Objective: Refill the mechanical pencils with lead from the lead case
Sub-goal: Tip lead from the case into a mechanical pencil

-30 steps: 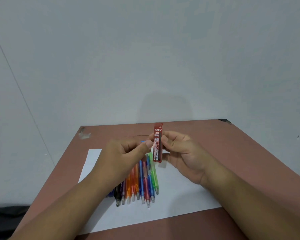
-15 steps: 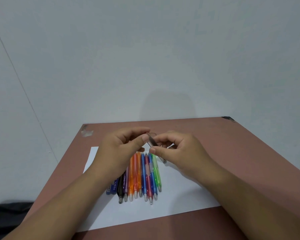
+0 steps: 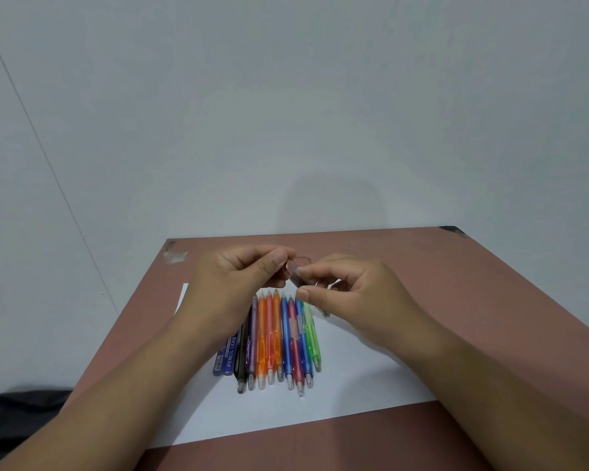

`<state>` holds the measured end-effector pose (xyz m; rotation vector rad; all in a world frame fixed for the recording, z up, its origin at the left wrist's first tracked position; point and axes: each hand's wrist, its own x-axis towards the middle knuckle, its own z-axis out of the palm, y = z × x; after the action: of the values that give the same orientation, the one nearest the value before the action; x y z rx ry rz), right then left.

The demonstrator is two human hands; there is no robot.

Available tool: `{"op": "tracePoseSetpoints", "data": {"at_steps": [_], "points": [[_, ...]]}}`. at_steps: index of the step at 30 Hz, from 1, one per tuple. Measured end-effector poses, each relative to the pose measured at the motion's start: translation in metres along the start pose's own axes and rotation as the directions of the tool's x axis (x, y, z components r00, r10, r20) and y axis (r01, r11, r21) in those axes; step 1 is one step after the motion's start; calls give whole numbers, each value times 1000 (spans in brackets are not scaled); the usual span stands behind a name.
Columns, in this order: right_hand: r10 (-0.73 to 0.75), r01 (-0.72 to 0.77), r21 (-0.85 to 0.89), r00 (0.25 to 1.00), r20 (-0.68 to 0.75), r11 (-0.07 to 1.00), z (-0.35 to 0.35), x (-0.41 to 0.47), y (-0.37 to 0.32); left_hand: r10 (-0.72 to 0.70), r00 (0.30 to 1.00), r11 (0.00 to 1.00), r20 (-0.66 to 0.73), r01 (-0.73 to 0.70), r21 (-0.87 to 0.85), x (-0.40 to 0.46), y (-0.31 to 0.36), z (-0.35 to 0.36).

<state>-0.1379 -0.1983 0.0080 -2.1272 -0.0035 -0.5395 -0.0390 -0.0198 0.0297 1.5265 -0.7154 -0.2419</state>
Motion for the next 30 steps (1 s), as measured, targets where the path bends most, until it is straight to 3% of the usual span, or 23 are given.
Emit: {"op": "tracePoseSetpoints", "data": {"at_steps": [14,17,18,20,22,25,30], "points": [[16,-16,-23,1000,-15,1000,-1,3,5,28,998,994,-58,-22,105,0,-2,3],[-24,17,-98,997,-69,995,-3,3,4,-112,993,992,-42,109,-67,3,-4,0],[-51,37,-121,993,-107,992,-5,3,4,-205,979,957,6,201,-210,3,-2,0],[-116,82,-180,975,-188,980,-8,5,5,-396,901,776,179,433,-459,2,4,1],[-179,118,-244,952,-247,963,-11,6,7,-478,804,625,353,594,-506,-1,8,1],[-252,158,-308,922,-294,938,-15,7,10,-459,739,523,493,673,-523,-4,12,1],[-343,166,-492,892,-295,855,-19,9,16,-405,724,369,559,688,-625,-10,16,5]]}}
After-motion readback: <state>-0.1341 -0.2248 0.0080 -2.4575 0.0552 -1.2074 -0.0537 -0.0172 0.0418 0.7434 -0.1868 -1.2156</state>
